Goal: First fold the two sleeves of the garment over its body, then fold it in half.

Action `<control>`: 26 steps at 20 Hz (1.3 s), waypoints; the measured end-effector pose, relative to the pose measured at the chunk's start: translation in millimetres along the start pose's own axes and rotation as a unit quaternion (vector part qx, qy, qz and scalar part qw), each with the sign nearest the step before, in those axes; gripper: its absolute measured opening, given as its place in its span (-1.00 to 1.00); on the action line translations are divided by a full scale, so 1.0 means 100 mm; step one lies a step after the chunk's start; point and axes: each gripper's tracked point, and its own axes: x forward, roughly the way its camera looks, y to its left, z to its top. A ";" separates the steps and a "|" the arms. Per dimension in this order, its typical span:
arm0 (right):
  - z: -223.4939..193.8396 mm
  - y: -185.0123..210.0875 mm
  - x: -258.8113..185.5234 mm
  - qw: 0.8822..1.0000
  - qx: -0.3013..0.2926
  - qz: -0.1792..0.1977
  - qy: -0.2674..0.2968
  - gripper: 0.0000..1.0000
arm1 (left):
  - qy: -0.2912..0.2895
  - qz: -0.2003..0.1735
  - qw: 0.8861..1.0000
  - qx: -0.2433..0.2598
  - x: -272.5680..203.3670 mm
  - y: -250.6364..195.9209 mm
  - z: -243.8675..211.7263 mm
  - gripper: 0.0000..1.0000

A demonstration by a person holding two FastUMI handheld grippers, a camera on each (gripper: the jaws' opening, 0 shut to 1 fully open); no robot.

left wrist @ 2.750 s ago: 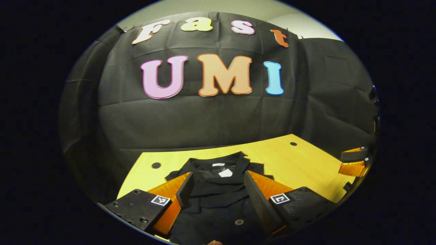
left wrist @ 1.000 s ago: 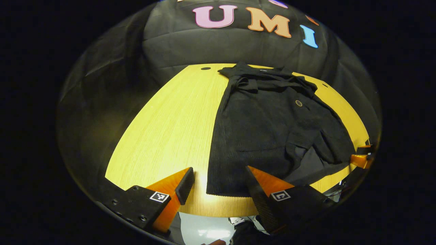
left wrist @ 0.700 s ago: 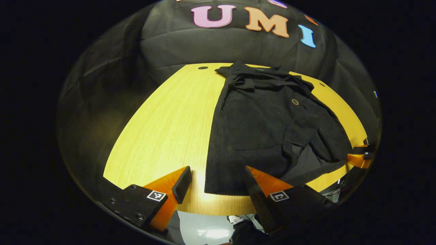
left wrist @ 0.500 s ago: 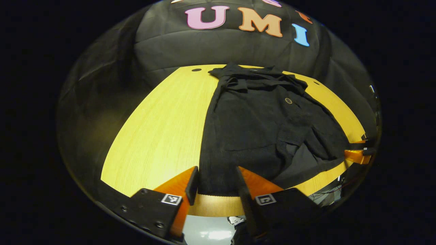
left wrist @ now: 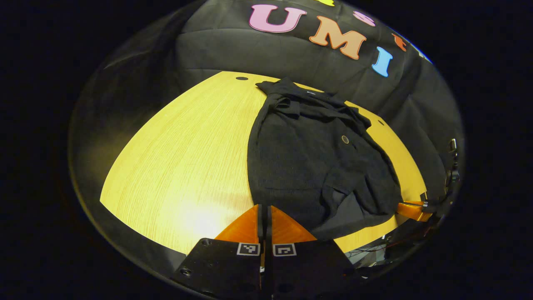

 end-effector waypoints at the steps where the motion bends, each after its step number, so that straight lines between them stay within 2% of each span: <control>1: 0.03 0.02 -0.03 1.000 0.001 0.003 -0.003 -0.94 | -0.002 -0.006 1.000 -0.003 -0.04 -0.03 0.06 -1.00; 7: 0.56 0.08 -0.32 0.997 0.015 0.010 -0.072 -0.94 | -0.041 -0.040 0.998 0.007 -0.23 -0.25 0.54 -1.00; 9: 0.90 0.10 -0.46 0.993 0.019 0.012 -0.119 -0.94 | -0.058 -0.048 0.997 0.013 -0.28 -0.32 0.75 -1.00; 15: 1.78 0.11 -0.83 0.978 0.025 0.002 -0.206 -0.94 | -0.101 -0.061 0.992 0.034 -0.42 -0.37 1.56 -1.00; 19: 2.28 0.03 -0.93 0.971 0.020 0.000 -0.238 -0.89 | -0.140 -0.050 0.987 0.055 -0.38 -0.34 2.26 -1.00; 22: 2.70 -0.10 -0.91 0.968 0.024 0.004 -0.250 -0.95 | -0.150 -0.045 0.986 0.057 -0.23 -0.40 2.69 -1.00; 23: 2.87 -0.16 -0.86 0.966 0.026 0.006 -0.256 -1.00 | -0.153 -0.038 0.986 0.061 -0.15 -0.40 2.82 -1.00; 26: 3.26 -0.31 -0.63 0.968 0.033 0.015 -0.247 -0.94 | -0.146 -0.026 0.987 0.064 0.10 -0.42 3.12 -1.00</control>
